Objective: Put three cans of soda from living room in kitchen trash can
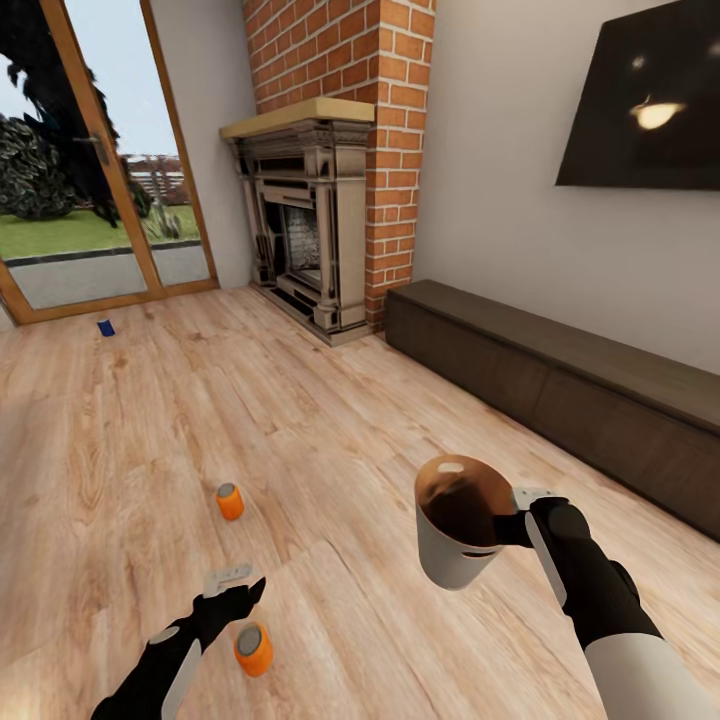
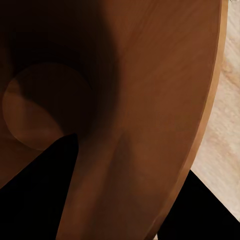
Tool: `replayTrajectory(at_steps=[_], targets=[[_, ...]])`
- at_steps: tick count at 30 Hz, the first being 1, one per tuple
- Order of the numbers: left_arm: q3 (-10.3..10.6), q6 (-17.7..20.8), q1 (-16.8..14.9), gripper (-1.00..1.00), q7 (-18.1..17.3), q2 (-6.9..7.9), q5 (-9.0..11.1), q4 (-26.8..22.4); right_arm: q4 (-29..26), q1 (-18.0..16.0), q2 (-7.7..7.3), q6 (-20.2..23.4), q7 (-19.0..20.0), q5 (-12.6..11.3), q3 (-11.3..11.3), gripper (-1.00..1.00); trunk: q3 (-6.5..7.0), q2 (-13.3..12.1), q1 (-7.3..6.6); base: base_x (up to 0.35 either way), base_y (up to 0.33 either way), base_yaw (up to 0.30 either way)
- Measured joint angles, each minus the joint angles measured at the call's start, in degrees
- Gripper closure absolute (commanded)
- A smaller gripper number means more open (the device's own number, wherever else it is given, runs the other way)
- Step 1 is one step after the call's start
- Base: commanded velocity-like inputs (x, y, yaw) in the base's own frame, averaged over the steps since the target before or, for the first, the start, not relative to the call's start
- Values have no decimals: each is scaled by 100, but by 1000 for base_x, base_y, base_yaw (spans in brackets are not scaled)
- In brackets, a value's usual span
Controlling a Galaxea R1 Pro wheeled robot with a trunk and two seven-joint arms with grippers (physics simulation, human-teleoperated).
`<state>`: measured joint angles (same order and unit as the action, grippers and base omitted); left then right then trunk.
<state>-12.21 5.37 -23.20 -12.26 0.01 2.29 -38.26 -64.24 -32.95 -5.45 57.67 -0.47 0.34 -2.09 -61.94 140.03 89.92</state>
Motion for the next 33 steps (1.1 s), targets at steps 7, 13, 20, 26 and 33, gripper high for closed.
replayTrajectory(at_steps=[7, 13, 20, 26, 33], targets=[[-1, 0, 0, -100, 0, 20, 0, -12, 0, 2, 0, 0, 0, 4, 2, 100, 0, 0, 0, 72, 0, 0], [-1, -1, 0, -100, -2, 24, 0, -26, 1, 14, 0, 0, 0, 6, 6, 100, 0, 0, 0, 13, 0, 0], [-1, -1, 0, -100, 0, 25, 0, -32, 2, 19, 3, 0, 0, 5, 7, 100, -13, 0, 0, 2, 0, 0], [-1, -1, 0, -100, 2, 26, 0, -33, 2, 20, 7, 0, 0, 3, 7, 100, -60, 0, 0, 0, 0, 0], [-1, -1, 0, -100, -1, 26, 0, -39, 2, 20, 9, 0, 0, 5, 7, 100, -123, 0, 0, 0, 0, 0]])
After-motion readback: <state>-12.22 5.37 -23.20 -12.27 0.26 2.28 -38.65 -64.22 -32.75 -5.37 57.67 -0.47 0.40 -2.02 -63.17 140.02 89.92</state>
